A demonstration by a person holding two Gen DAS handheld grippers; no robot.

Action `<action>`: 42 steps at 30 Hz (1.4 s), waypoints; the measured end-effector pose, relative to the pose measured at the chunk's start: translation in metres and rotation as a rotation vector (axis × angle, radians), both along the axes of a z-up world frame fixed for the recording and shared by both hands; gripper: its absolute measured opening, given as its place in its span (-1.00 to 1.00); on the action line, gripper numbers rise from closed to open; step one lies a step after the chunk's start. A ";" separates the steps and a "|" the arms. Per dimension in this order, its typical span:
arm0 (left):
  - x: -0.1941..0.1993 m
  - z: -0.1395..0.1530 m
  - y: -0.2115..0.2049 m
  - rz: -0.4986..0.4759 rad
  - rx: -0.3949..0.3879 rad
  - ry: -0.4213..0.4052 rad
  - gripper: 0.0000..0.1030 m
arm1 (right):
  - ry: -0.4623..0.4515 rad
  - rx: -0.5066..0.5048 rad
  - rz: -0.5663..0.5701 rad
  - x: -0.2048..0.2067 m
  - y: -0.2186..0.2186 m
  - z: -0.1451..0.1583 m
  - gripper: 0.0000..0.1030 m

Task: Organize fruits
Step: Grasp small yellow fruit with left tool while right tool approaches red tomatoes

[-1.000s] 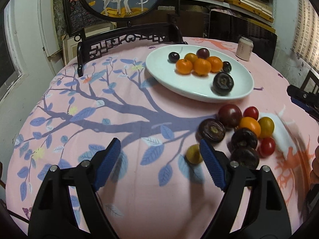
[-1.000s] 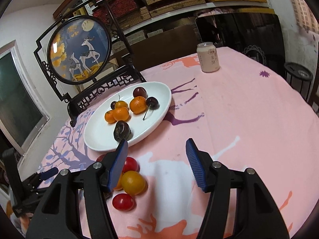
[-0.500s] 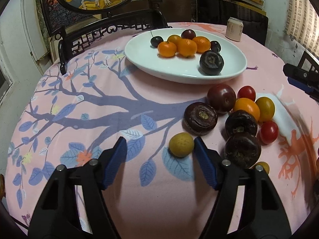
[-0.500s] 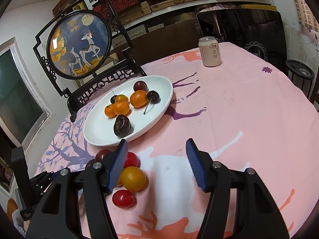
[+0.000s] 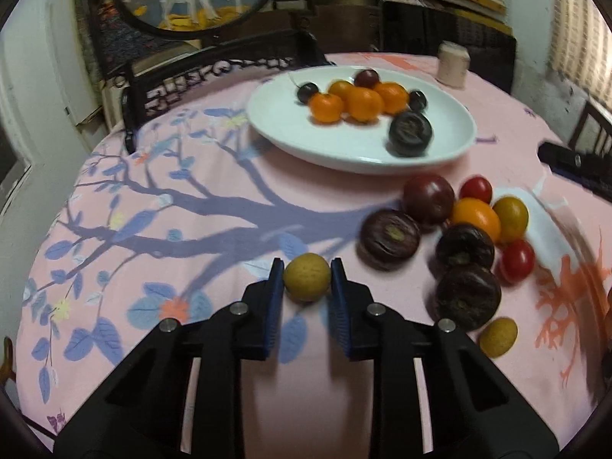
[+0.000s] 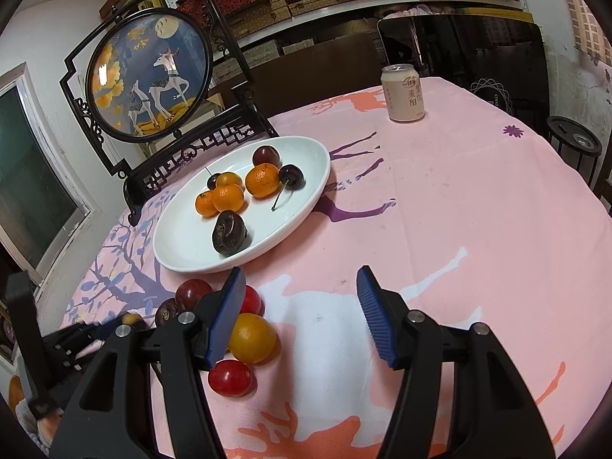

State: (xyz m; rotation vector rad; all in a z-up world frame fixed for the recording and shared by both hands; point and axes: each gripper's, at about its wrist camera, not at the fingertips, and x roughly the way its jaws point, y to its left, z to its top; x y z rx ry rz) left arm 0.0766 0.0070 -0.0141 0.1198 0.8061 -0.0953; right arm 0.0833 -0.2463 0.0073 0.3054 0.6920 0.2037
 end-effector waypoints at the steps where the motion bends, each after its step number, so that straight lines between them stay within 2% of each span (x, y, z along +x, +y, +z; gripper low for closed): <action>1: 0.000 0.002 0.005 0.023 -0.007 -0.012 -0.51 | 0.001 -0.002 0.002 0.000 0.001 0.000 0.18; 4: 0.002 0.008 0.017 0.091 -0.006 -0.042 -0.51 | 0.007 -0.011 0.017 0.000 0.005 -0.001 0.18; 8: 0.005 0.009 0.025 0.122 -0.016 -0.039 -0.52 | 0.031 -0.029 0.065 -0.006 0.014 -0.006 0.18; 24: 0.004 0.009 0.025 0.117 -0.017 -0.043 -0.51 | 0.112 -0.122 0.210 -0.020 0.048 -0.025 0.18; 33: 0.005 0.008 0.023 0.109 -0.012 -0.038 -0.51 | 0.112 -0.170 0.273 -0.023 0.063 -0.028 0.18; 36: 0.005 0.008 0.023 0.110 -0.012 -0.035 -0.51 | 0.085 -0.199 0.207 -0.021 0.053 -0.023 0.24; 39: 0.005 0.007 0.022 0.107 -0.011 -0.030 -0.51 | 0.085 -0.154 0.112 -0.017 0.030 -0.019 0.24; 42: 0.005 0.007 0.022 0.105 -0.010 -0.030 -0.51 | 0.079 -0.119 0.127 -0.018 0.028 -0.018 0.24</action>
